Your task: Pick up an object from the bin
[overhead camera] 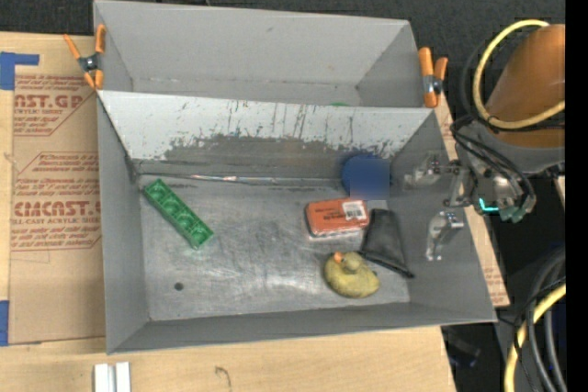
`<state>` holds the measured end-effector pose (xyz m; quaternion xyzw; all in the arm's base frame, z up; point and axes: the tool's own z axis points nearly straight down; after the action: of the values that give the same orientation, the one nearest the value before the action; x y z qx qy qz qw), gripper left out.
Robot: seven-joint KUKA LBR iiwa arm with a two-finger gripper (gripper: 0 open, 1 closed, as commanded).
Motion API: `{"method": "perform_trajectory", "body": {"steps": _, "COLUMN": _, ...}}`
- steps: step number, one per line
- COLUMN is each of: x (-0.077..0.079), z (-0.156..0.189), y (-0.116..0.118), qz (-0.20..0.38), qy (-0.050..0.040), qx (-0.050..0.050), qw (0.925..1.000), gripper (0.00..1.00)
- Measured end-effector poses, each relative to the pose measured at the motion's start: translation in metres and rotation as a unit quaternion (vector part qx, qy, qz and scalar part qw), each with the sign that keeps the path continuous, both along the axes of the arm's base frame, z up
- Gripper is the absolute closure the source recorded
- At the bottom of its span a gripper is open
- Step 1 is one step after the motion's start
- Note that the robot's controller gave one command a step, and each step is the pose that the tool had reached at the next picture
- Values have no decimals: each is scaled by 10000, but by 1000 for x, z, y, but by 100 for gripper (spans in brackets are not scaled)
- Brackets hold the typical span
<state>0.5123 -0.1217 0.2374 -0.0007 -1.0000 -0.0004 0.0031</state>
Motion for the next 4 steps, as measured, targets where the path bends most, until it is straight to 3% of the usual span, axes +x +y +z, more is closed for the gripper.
{"method": "perform_trajectory", "body": {"steps": 1, "x": 2, "z": 4, "y": 1, "qz": 9, "qy": -40, "qx": -8, "qw": 10000, "gripper": 0}}
{"method": "perform_trajectory", "body": {"steps": 2, "x": -2, "z": -71, "y": -10, "qz": -141, "qy": -60, "qx": -14, "qw": 9999, "gripper": 0}}
{"method": "perform_trajectory", "body": {"steps": 3, "x": -4, "z": -101, "y": -18, "qz": -294, "qy": -12, "qx": -1, "qw": 9996, "gripper": 0}}
{"method": "perform_trajectory", "body": {"steps": 4, "x": 0, "z": -123, "y": -18, "qz": -384, "qy": -39, "qx": -7, "qw": 9993, "gripper": 0}}
